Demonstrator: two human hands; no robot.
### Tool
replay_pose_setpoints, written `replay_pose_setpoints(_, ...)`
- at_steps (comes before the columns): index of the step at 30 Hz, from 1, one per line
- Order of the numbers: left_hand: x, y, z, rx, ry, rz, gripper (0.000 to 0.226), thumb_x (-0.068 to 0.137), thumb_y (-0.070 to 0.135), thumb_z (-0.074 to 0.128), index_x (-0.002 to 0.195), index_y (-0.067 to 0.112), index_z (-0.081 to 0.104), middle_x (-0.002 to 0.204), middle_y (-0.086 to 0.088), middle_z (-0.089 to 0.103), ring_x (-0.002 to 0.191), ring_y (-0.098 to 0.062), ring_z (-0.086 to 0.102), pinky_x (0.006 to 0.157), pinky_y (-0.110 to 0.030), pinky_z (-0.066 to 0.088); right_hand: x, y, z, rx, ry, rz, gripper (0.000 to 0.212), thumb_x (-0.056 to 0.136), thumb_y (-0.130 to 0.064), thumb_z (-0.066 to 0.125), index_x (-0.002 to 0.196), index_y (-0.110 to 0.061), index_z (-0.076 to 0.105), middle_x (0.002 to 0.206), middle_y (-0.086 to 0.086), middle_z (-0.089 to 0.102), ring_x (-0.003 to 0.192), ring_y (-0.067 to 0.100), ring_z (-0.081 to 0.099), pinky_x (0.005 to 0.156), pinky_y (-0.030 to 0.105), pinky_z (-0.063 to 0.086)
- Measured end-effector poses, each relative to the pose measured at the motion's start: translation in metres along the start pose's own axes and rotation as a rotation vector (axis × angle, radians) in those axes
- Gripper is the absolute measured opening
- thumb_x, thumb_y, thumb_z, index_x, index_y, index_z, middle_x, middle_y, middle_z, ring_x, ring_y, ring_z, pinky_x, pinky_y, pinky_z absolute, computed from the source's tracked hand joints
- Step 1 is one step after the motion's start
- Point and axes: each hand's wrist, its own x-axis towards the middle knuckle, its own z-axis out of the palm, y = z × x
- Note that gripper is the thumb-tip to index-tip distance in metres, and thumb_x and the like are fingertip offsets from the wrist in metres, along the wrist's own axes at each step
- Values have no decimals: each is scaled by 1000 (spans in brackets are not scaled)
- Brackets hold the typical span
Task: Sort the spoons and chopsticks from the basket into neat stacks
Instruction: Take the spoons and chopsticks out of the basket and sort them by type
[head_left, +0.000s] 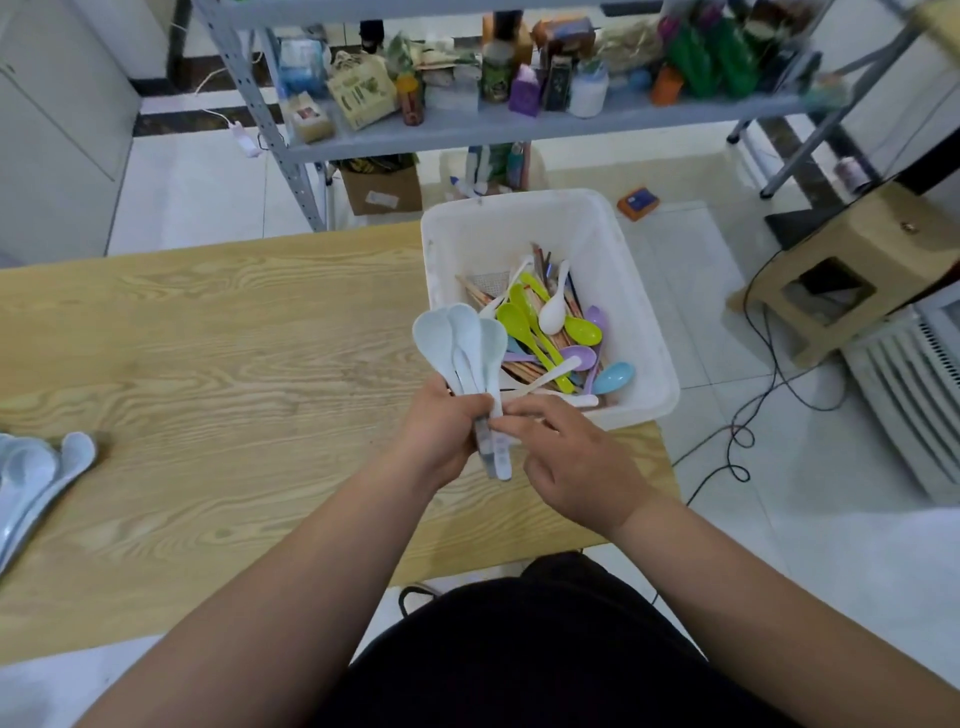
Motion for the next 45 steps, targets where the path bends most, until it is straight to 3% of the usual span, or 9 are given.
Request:
replay_pose_setpoints(4, -12, -10, -11, 145, -39, 22, 46, 93, -12, 52, 134, 7, 48, 118, -20, 65, 93, -30, 74, 75, -45, 61, 2, -12, -1, 520, 65, 628, 37, 94, -10, 57, 126, -28, 59, 117, -10, 61, 113, -1, 57, 90, 26, 52)
replay_pose_setpoints(8, -28, -23, -9, 206, -50, 56, 50, 91, -12, 55, 135, 11, 48, 118, -19, 67, 95, -30, 74, 73, -39, 59, 18, -4, 3, 1077, -97, 985, 33, 97, -30, 62, 129, -21, 59, 116, 0, 72, 103, 14, 70, 94, 44, 57)
replay_pose_setpoints(12, -41, -34, 0, 231, -23, 100, 54, 85, -8, 58, 134, 15, 50, 113, -17, 69, 96, -30, 73, 82, -44, 58, 33, -3, 3, 1364, -193, 941, 29, 100, -15, 60, 127, -7, 61, 114, 15, 72, 88, 24, 70, 66, 30, 56)
replay_pose_setpoints(18, -63, -44, 2, 274, 168, 155, 44, 89, 0, 63, 124, 26, 55, 105, -4, 73, 100, -21, 71, 82, -40, 58, 39, -7, 25, 1359, -288, 881, 37, 95, 0, 63, 129, -11, 56, 120, 16, 70, 110, 33, 69, 91, 46, 58)
replay_pose_setpoints(22, -87, -59, -12, 261, 314, 143, 36, 84, 16, 65, 116, 30, 60, 102, -2, 73, 99, -24, 71, 91, -55, 56, 42, -26, 47, 1288, -392, 836, 27, 96, 0, 61, 118, -15, 58, 115, 15, 71, 107, 32, 70, 95, 53, 56)
replay_pose_setpoints(29, -142, -86, -73, 29, 509, 137, 29, 94, 15, 56, 117, 31, 62, 105, 0, 74, 102, -22, 71, 94, -56, 55, 41, -99, 92, 1191, -660, 689, 36, 88, -15, 66, 123, -14, 58, 116, 11, 72, 108, 30, 70, 98, 58, 53)
replay_pose_setpoints(33, -174, -93, -131, -17, 567, 130, 37, 82, 21, 58, 117, 30, 63, 107, -1, 74, 103, -24, 71, 92, -59, 55, 52, -157, 119, 1195, -756, 658, 26, 98, -3, 59, 123, -11, 58, 117, 16, 72, 107, 32, 70, 99, 56, 53)
replay_pose_setpoints(39, -221, -88, -230, -42, 603, 159, 35, 83, 19, 59, 116, 32, 63, 105, 0, 75, 101, -23, 72, 91, -54, 57, 70, -257, 165, 1197, -803, 632, 27, 97, 8, 51, 107, -15, 63, 96, 8, 77, 95, 27, 74, 89, 45, 59)
replay_pose_setpoints(45, -242, -73, -306, -57, 622, 148, 31, 92, 9, 57, 116, 28, 63, 105, -2, 74, 100, -23, 72, 91, -53, 57, 88, -319, 214, 1183, -767, 714, 24, 97, 3, 57, 118, -7, 60, 108, 16, 75, 99, 32, 73, 88, 46, 58)
